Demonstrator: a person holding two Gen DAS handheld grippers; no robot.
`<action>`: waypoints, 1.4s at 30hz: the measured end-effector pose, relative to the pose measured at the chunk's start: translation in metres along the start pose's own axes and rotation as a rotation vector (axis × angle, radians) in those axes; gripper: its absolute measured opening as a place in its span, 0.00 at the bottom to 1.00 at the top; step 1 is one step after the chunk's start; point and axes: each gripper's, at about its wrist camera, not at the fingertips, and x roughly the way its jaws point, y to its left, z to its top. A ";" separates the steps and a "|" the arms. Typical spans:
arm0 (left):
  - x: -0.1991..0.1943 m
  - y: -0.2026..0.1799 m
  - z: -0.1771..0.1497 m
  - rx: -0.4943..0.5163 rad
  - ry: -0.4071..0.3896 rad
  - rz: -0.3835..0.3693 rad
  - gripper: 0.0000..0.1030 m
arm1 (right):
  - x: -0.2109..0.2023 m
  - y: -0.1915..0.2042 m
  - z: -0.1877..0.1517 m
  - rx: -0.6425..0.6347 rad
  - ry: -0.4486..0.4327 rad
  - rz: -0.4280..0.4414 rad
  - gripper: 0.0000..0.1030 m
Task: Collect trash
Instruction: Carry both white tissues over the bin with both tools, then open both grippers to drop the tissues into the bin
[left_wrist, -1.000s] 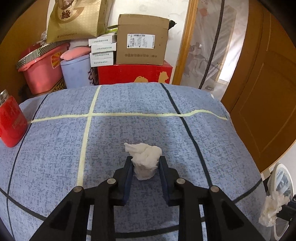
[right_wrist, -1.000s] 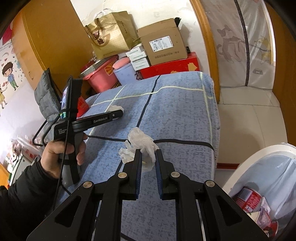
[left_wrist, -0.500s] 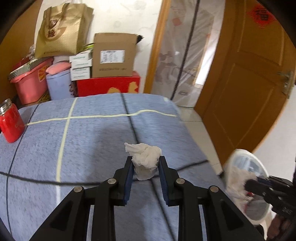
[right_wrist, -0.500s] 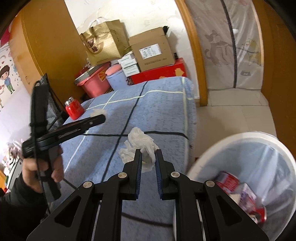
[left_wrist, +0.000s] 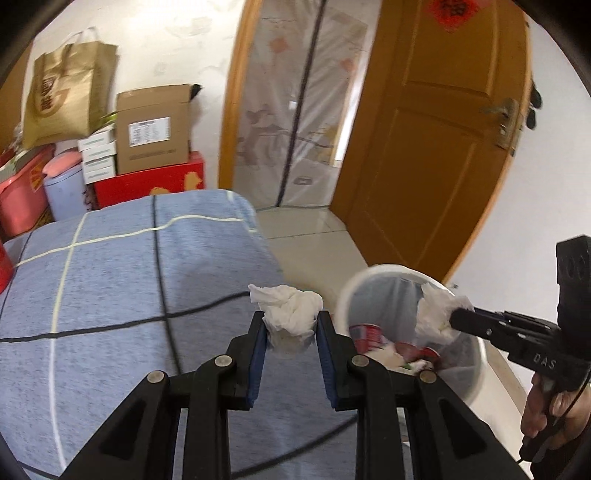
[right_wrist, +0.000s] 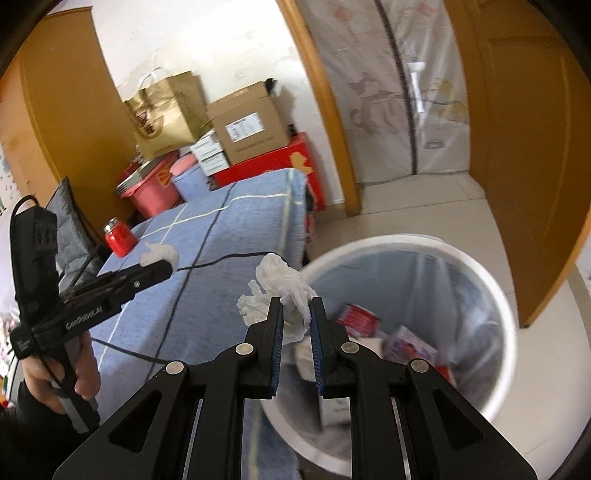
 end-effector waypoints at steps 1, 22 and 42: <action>0.000 -0.004 -0.001 0.004 0.002 -0.009 0.26 | -0.004 -0.006 -0.002 0.010 -0.001 -0.009 0.14; 0.041 -0.106 -0.032 0.130 0.105 -0.173 0.27 | -0.020 -0.071 -0.035 0.092 0.049 -0.091 0.15; 0.048 -0.106 -0.042 0.109 0.123 -0.208 0.45 | -0.030 -0.069 -0.040 0.078 0.039 -0.136 0.40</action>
